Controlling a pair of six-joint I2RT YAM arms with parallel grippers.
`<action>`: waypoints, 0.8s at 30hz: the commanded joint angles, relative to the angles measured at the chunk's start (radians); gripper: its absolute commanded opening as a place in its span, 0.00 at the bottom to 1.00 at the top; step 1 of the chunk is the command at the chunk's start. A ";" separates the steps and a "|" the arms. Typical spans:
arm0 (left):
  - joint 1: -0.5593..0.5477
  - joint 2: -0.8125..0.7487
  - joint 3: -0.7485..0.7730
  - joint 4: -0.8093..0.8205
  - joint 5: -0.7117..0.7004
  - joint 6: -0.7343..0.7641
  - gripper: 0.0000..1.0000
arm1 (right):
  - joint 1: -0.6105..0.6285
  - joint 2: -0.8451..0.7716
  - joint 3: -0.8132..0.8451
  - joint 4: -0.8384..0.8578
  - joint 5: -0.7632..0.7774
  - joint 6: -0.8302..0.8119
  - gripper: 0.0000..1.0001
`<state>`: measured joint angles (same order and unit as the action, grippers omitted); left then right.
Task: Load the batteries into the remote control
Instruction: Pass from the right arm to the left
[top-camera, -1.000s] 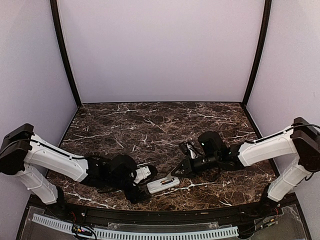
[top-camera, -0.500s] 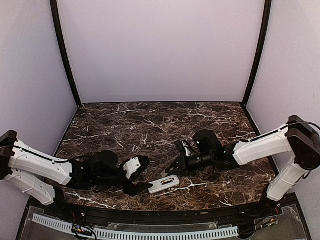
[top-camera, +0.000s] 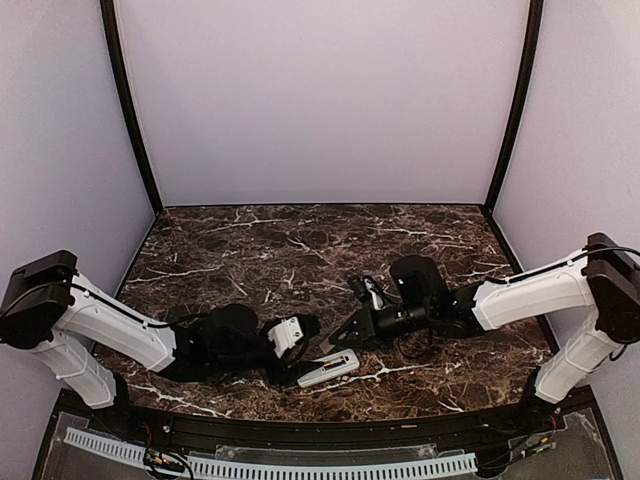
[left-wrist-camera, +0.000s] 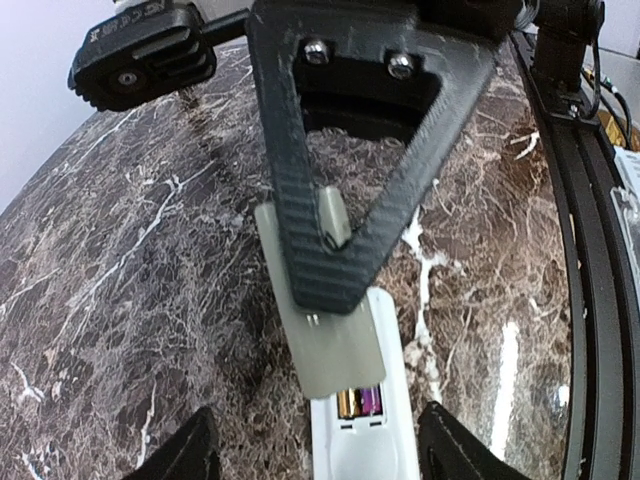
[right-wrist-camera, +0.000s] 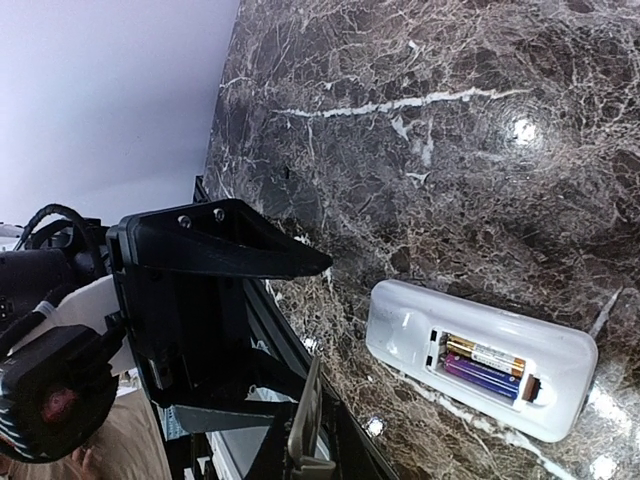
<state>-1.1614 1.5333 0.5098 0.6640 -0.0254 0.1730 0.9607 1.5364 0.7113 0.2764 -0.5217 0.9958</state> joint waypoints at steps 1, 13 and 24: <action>-0.004 0.017 0.035 0.079 0.022 -0.007 0.65 | 0.016 -0.021 0.024 0.003 0.004 -0.015 0.00; -0.004 0.036 0.068 0.063 0.070 -0.004 0.47 | 0.024 -0.026 0.024 0.021 0.014 -0.019 0.00; -0.004 0.051 0.086 0.041 0.067 0.017 0.33 | 0.026 -0.032 0.016 0.030 0.014 -0.016 0.00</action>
<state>-1.1614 1.5772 0.5755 0.7238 0.0338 0.1761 0.9756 1.5291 0.7162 0.2810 -0.5190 0.9882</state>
